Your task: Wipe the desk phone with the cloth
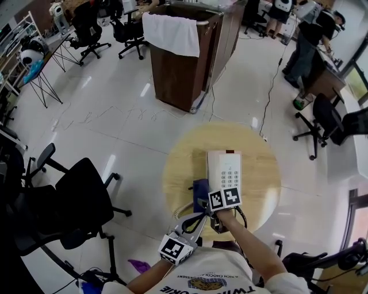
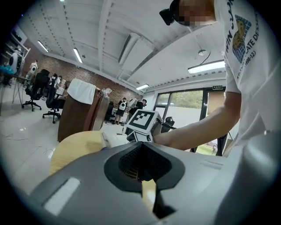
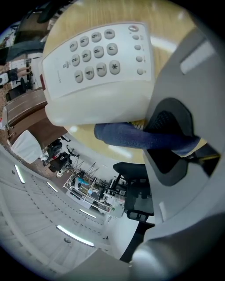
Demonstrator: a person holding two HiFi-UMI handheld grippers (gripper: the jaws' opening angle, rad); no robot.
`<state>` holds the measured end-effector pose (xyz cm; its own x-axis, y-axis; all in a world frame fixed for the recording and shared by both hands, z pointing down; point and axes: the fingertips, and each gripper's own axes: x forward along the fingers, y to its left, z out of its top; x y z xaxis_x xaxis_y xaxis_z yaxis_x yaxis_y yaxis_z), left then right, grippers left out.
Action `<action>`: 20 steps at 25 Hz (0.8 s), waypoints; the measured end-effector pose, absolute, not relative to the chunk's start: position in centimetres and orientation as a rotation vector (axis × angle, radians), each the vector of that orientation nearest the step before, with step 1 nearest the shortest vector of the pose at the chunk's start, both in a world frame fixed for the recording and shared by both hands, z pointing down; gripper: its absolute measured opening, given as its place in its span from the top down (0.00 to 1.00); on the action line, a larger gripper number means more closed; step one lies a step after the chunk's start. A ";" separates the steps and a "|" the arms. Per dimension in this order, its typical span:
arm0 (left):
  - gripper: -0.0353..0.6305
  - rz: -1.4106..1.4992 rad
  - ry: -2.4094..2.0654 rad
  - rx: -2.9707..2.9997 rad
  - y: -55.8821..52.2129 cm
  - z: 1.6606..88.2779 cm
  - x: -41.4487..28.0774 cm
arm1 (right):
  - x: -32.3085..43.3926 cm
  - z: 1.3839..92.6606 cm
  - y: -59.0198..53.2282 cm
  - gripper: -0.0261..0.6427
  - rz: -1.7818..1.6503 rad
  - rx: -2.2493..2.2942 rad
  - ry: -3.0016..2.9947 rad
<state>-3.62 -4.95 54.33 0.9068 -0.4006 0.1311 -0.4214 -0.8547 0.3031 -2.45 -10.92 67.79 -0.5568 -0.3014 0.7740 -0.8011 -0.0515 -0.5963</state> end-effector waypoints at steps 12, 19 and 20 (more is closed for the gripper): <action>0.96 0.052 -0.616 2.762 -6.0 52.3 -1.6 | -1.1 61.3 -10.1 0.86 1.201 1.374 -2.200; 0.96 0.048 -0.618 2.791 -3.4 50.9 1.3 | 2.3 57.8 -6.3 0.86 1.005 1.553 -2.300; 0.96 0.055 -0.641 2.791 -3.1 50.8 1.7 | 2.9 57.2 -5.6 0.86 0.971 1.584 -2.309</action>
